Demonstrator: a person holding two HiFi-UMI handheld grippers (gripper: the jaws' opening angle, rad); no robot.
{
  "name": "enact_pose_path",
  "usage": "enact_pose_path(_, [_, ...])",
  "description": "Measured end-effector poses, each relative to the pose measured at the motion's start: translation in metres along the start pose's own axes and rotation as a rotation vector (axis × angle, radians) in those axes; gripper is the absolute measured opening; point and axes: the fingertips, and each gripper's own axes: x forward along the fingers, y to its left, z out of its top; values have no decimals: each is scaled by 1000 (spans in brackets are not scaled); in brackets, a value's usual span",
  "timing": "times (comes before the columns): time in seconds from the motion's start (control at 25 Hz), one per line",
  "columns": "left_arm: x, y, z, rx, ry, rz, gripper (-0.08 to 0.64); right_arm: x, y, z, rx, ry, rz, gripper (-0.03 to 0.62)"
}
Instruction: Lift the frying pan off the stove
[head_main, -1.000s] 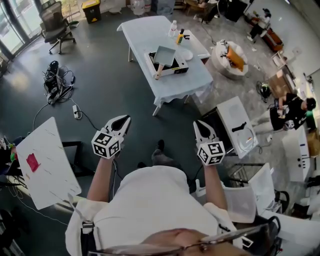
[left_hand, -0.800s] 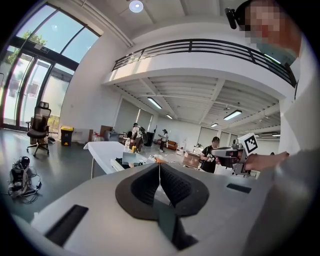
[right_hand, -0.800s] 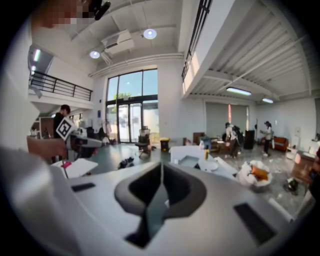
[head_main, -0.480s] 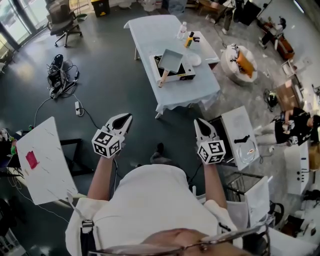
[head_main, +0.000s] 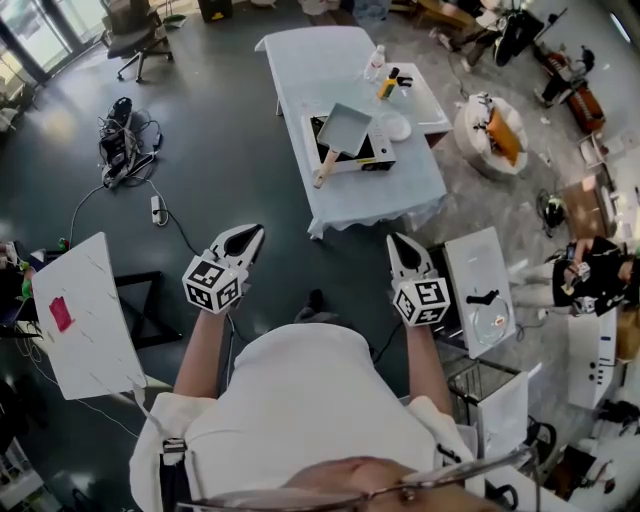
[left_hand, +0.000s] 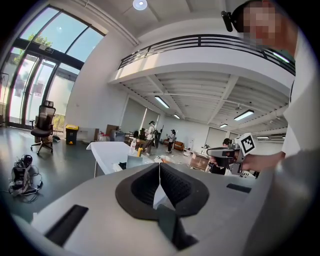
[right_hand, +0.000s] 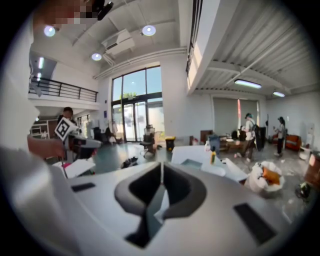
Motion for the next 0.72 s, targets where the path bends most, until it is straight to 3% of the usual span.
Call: enact_pose_path(0.72, [64, 16, 17, -65, 4, 70, 31, 57, -66, 1, 2, 24, 81, 35])
